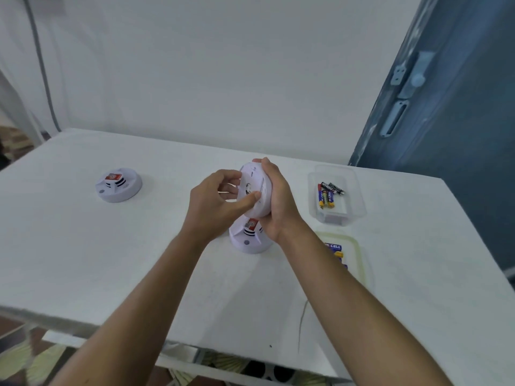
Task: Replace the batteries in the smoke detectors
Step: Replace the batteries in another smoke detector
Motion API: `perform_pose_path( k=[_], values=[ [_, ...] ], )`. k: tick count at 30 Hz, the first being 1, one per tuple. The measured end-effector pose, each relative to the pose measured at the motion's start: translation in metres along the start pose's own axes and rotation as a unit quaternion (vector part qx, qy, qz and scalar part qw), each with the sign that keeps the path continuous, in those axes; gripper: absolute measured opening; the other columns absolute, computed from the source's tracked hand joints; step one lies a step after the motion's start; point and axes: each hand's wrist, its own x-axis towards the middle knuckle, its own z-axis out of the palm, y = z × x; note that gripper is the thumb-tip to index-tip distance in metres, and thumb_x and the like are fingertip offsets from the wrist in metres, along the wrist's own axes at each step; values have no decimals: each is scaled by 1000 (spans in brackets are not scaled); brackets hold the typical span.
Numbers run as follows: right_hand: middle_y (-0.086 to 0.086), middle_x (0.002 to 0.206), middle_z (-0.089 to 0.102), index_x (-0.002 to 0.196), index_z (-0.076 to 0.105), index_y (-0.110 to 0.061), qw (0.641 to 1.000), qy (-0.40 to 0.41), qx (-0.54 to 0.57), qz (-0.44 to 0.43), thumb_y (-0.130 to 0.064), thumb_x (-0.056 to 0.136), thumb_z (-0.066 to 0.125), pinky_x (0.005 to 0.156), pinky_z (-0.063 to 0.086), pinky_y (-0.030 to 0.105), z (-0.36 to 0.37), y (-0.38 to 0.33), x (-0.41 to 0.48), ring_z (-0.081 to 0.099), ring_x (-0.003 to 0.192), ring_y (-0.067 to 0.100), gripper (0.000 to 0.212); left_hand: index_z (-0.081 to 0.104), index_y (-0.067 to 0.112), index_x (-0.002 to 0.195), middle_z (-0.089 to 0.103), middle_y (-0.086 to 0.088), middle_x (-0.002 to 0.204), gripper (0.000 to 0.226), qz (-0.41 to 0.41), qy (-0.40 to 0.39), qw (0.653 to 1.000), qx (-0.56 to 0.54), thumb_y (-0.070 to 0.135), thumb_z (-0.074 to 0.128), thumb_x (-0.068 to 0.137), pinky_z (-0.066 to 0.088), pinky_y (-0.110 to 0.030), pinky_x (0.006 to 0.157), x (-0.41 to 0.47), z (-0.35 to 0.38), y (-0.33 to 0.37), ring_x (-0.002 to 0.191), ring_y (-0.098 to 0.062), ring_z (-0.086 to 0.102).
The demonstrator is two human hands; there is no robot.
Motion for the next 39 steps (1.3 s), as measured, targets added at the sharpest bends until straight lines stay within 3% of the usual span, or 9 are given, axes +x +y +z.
perform_pose_path(
  k=[5,9,13,18,21,28,32,35,39],
  values=[
    [11,114,62,119,61,-23,1000,17,-1,-9,-43,91,59,75,55,35,-8,0,-6,64,98,26,35,66,26,104,68,16,90,40,-18,9,1000,11,35,84,69,48,-6,68,-7,9,10,82,-3,66],
    [10,116,62,108,66,-26,998,36,-17,-42,-49,70,68,83,53,41,-10,2,-8,63,103,28,45,67,24,103,70,13,89,39,-51,21,998,1,36,82,69,51,-15,71,-13,17,16,79,-3,67],
    [8,111,61,100,67,-26,996,34,-23,-77,-42,80,63,82,52,41,-15,4,-13,61,100,27,26,69,23,101,71,12,90,39,-90,32,995,-23,39,78,68,48,-14,65,-19,23,22,76,2,66],
    [8,114,61,103,66,-26,996,21,-33,-77,-48,74,66,84,52,41,-19,5,-19,62,103,26,37,68,24,101,71,11,88,34,-99,24,994,-26,36,78,71,48,-14,61,-25,23,23,75,1,66],
    [8,115,61,104,66,-26,997,7,-29,-73,-46,79,65,84,52,41,-21,6,-22,62,103,26,32,67,22,102,71,10,90,34,-97,18,994,-43,32,78,72,45,-7,56,-30,22,23,73,2,65],
    [16,137,57,99,71,-34,995,44,-43,-75,-54,72,68,109,44,56,-24,14,-34,55,129,37,34,67,25,95,71,6,83,34,-117,20,989,-82,41,69,65,52,-24,60,-41,6,18,75,-9,67],
    [9,131,62,109,66,-32,997,58,-3,-46,-54,76,68,98,51,48,-34,15,-34,56,128,36,40,66,27,96,66,10,83,36,-101,-38,994,8,44,69,65,47,-20,63,-48,-11,3,73,-7,60],
    [5,114,65,106,64,-30,997,56,31,-32,-49,87,61,79,52,39,-46,11,-35,60,108,30,27,63,26,99,64,11,91,35,-90,-88,985,115,40,75,69,46,-18,67,-57,-23,-14,82,-6,61],
    [3,102,66,102,63,-26,997,38,69,-26,-43,97,49,76,50,36,-56,7,-41,60,97,25,22,59,26,100,60,11,94,43,-60,-166,953,246,44,76,65,50,-26,71,-69,-30,-35,82,-11,59]
  ],
)
